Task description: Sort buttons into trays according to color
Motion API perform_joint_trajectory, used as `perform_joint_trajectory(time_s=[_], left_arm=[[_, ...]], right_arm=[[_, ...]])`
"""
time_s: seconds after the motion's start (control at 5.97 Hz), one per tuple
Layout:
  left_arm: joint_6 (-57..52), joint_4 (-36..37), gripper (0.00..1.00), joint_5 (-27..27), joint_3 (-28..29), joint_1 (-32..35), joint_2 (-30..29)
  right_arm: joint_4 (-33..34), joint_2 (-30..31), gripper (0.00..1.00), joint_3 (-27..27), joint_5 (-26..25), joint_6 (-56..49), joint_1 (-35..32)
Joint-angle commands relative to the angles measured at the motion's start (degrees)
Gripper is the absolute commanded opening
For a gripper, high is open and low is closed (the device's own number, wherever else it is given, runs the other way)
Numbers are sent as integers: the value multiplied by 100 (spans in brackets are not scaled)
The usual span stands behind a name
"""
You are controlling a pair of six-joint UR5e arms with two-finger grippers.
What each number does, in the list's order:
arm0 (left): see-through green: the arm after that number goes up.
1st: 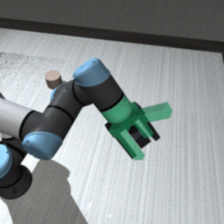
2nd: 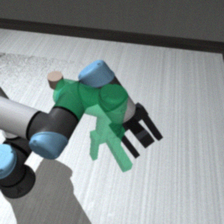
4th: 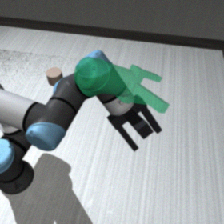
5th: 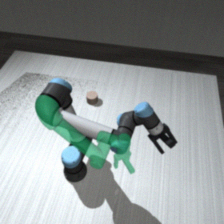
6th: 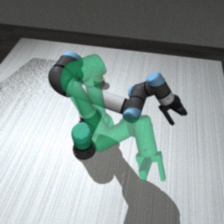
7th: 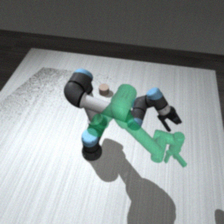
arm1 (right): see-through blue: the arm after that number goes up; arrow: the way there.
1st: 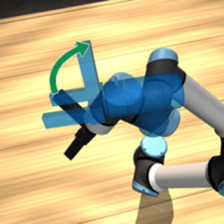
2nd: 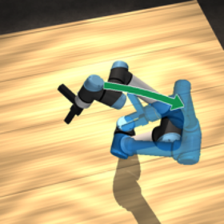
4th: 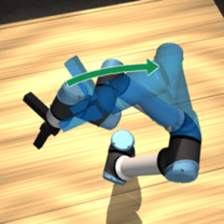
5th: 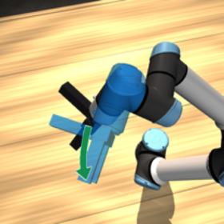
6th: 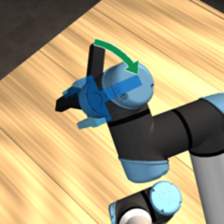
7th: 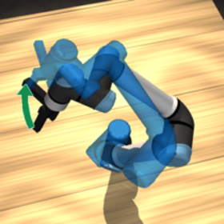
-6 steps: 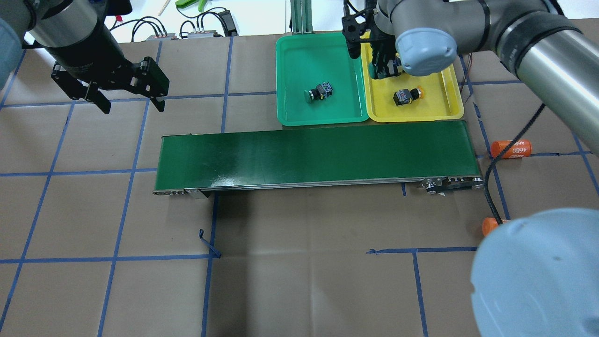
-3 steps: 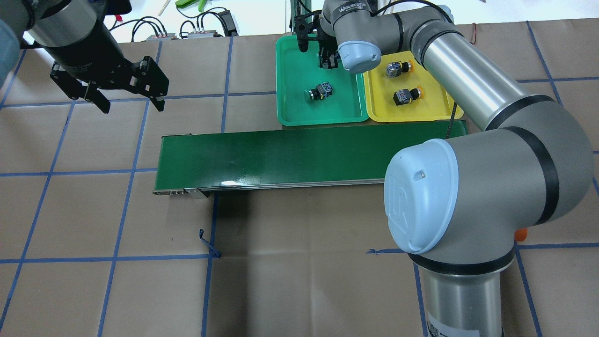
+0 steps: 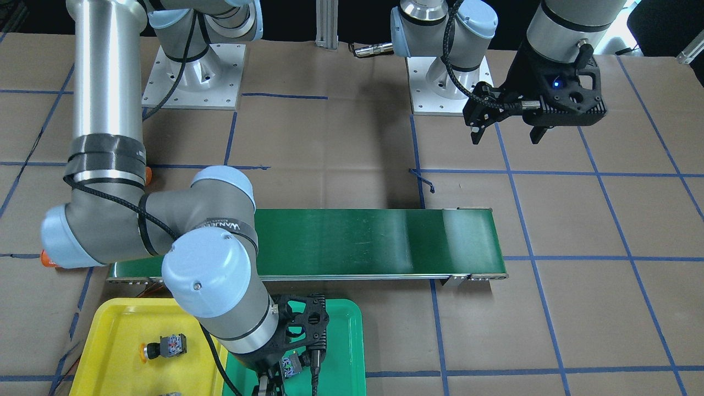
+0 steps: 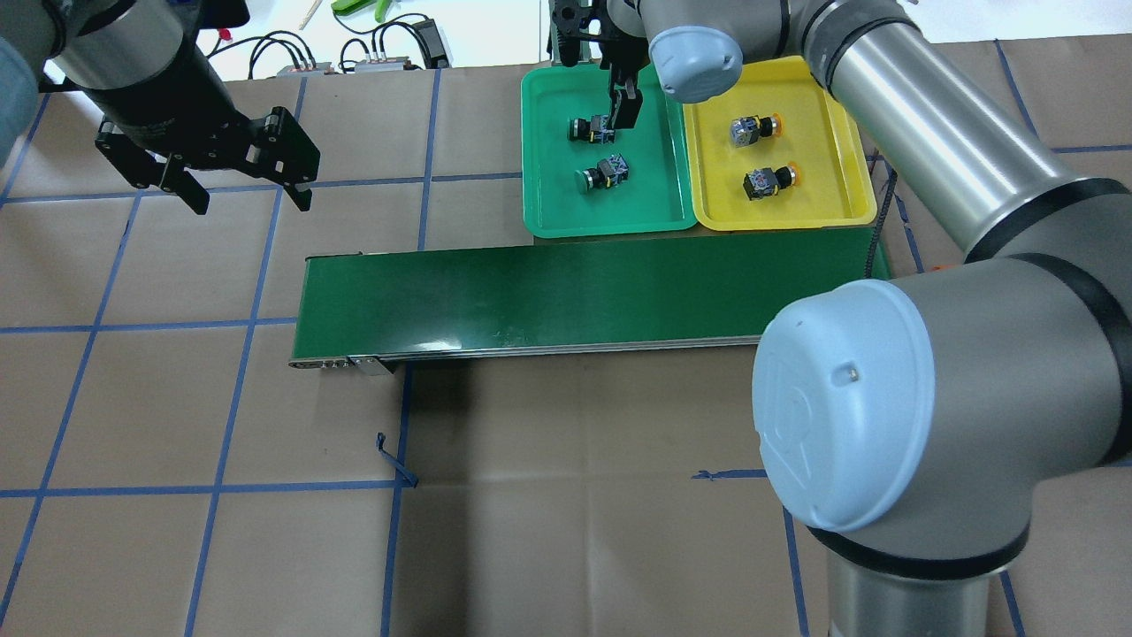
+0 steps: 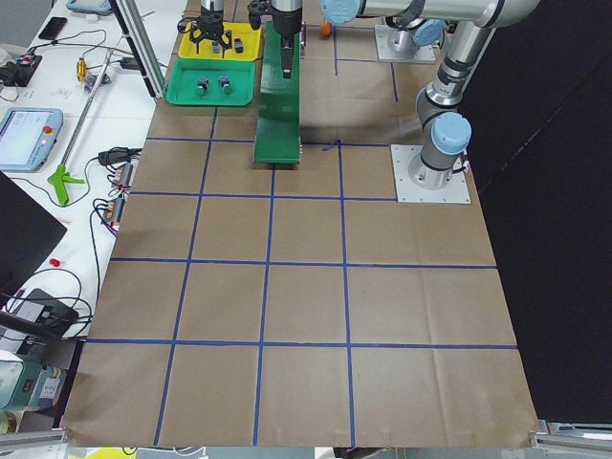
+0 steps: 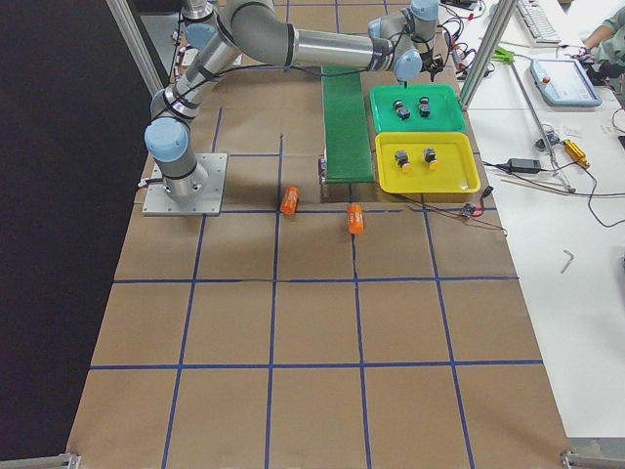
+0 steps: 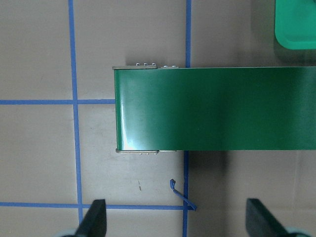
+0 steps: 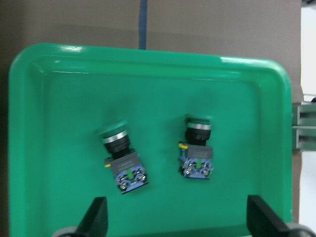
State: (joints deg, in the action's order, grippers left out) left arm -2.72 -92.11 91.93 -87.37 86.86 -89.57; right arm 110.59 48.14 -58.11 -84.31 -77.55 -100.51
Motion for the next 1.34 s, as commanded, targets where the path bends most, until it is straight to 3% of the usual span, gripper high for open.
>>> perform_joint_trajectory(time_s=[0.0,0.33,0.67,1.0,1.17], left_arm=[[0,0,99,0,0,-3,1],[0,0,99,0,0,-3,1],[0,0,99,-9,-8,-3,10],[0,0,99,0,-9,-3,10],[0,0,99,0,-9,-3,10]], right_arm=[[-1501,868,100,-330,-411,1970,84],[-2092,1991,100,-1302,-411,4175,372],[-2402,2943,100,-2253,-402,5422,960],[-2367,3043,100,-2318,-333,5505,972],[-2332,3087,100,-2318,-419,6053,981]])
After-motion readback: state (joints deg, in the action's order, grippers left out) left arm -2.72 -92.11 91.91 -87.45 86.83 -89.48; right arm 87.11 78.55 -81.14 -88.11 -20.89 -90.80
